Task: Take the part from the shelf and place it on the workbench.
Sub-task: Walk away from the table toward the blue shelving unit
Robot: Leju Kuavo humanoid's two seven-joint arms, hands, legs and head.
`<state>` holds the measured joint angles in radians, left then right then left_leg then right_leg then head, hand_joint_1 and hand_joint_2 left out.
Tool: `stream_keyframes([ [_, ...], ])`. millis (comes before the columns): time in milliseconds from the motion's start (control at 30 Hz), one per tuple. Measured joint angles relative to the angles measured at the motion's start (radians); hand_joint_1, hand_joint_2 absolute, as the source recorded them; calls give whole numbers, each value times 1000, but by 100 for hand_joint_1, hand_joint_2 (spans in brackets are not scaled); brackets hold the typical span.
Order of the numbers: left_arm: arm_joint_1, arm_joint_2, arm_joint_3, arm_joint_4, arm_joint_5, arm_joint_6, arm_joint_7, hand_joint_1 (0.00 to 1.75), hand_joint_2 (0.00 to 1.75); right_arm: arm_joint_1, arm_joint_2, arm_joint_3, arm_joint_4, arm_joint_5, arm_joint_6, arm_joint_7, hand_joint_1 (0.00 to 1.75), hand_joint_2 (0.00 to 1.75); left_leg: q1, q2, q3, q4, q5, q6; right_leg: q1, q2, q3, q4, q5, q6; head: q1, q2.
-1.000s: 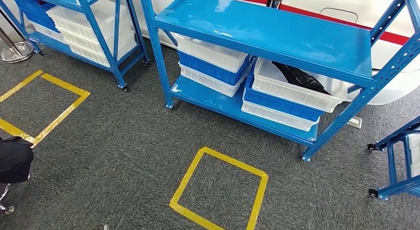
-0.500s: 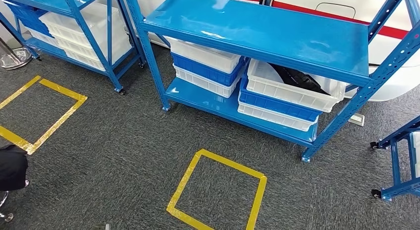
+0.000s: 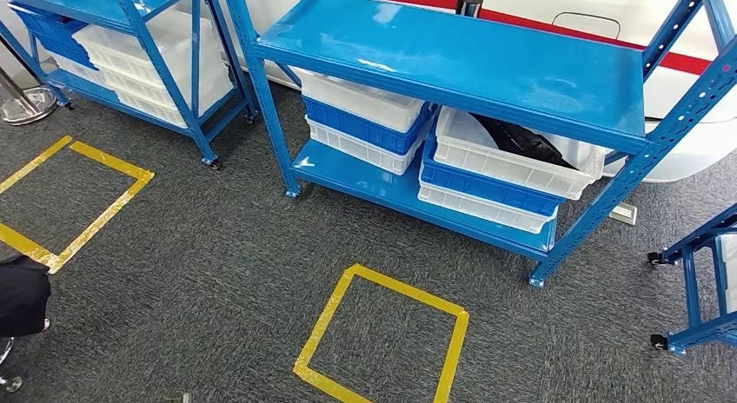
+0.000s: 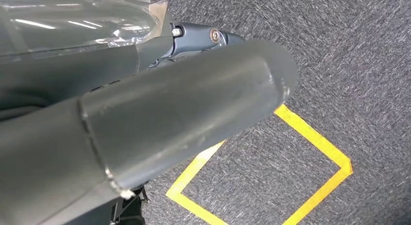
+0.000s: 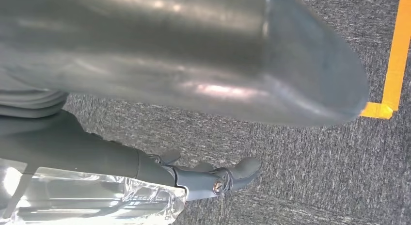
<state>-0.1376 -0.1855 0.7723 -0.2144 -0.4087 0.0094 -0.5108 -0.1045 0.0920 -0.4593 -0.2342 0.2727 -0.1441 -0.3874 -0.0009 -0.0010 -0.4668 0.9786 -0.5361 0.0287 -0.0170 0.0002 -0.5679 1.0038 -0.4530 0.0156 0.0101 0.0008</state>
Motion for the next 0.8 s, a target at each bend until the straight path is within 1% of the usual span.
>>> stream_keyframes([
  [100,0,1,0,0,-1,0,0,0,0,0,2,-5,0,-1,4,0,0,0,-3,0,-3,6,-2,7,-3,0,0,-2,3,5,0,0],
  [133,0,1,0,0,-1,0,0,0,0,0,3,-7,0,-1,5,0,0,0,-4,0,-4,3,-1,11,-3,0,1,-4,5,9,0,0],
  [200,-1,1,0,0,-1,0,0,0,0,-1,3,-9,0,-1,6,0,0,0,1,3,2,-13,12,22,-1,0,-5,0,4,16,0,0],
  [233,-1,0,-1,0,-1,0,0,0,0,-2,3,-10,0,-1,6,0,0,0,5,6,6,-22,19,27,0,0,-18,23,-7,16,1,0],
  [267,-1,0,-1,0,-2,-1,0,0,0,-2,3,-10,0,-1,7,0,0,0,9,8,9,-29,24,30,1,0,-43,70,-27,15,2,0],
  [333,-1,-1,-1,0,-2,-1,0,0,0,-1,2,-11,0,-1,9,-1,0,0,9,11,10,-30,25,32,-1,0,-112,205,-74,13,3,0],
  [367,0,-1,-1,0,-2,0,0,0,0,0,2,-12,0,-1,9,-1,0,0,9,11,10,-30,24,31,-3,0,-141,259,-87,17,3,0],
  [400,0,-2,-1,0,-2,0,0,0,0,1,1,-13,0,-1,10,-1,0,0,10,11,12,-30,22,29,-6,0,-153,275,-84,24,3,0],
  [433,0,-2,-1,0,-2,0,0,0,0,2,0,-13,0,-1,10,-1,0,0,12,10,15,-29,18,26,-10,-1,-145,252,-65,34,4,0],
  [467,0,-3,-1,0,-2,0,0,0,0,2,-1,-14,0,-1,10,-1,0,0,15,10,20,-28,14,21,-14,-2,-120,195,-37,44,4,0],
  [500,0,-3,-1,0,-1,0,0,0,0,2,-2,-15,0,-1,11,-1,0,0,16,10,25,-27,7,13,-18,-6,-84,121,-9,53,5,0],
  [533,0,-3,-1,0,-1,0,0,0,0,1,-2,-16,0,-1,11,-1,0,0,15,11,29,-24,0,6,-18,-7,-53,60,10,56,6,0],
  [567,-1,-3,-1,0,-1,0,0,0,0,0,-2,-16,0,-1,12,-1,0,0,14,12,31,-21,-6,-2,-17,-7,-32,22,18,52,6,0],
  [600,-1,-3,-1,0,-1,1,-1,0,0,0,-2,-17,0,-1,12,-1,0,0,12,12,31,-20,-11,-8,-15,-6,-21,2,19,44,5,0],
  [633,-1,-4,-1,0,-1,1,-1,0,0,-1,-2,-17,0,-1,12,-1,0,0,13,13,32,-20,-14,-11,-11,-2,-21,2,16,34,4,0],
  [700,-3,-5,-2,0,-1,1,-1,0,0,0,-3,-18,0,-1,12,-3,0,0,19,13,32,-12,-24,-19,-13,2,-19,2,12,17,0,0],
  [733,-4,-5,-2,0,-1,2,-1,0,0,-1,-4,-19,0,-2,12,-3,0,0,22,13,22,13,-40,-23,-14,4,-16,1,10,9,-1,0],
  [767,-4,-5,-2,0,-1,2,-1,0,0,-1,-4,-19,0,-2,12,-4,0,0,23,11,0,60,-64,-26,-14,5,-13,0,8,1,-2,0],
  [800,-4,-5,-2,0,-1,2,-1,0,0,-2,-4,-19,0,-2,12,-4,0,0,24,9,-37,130,-95,-29,-13,5,-11,0,6,-5,-4,0],
])
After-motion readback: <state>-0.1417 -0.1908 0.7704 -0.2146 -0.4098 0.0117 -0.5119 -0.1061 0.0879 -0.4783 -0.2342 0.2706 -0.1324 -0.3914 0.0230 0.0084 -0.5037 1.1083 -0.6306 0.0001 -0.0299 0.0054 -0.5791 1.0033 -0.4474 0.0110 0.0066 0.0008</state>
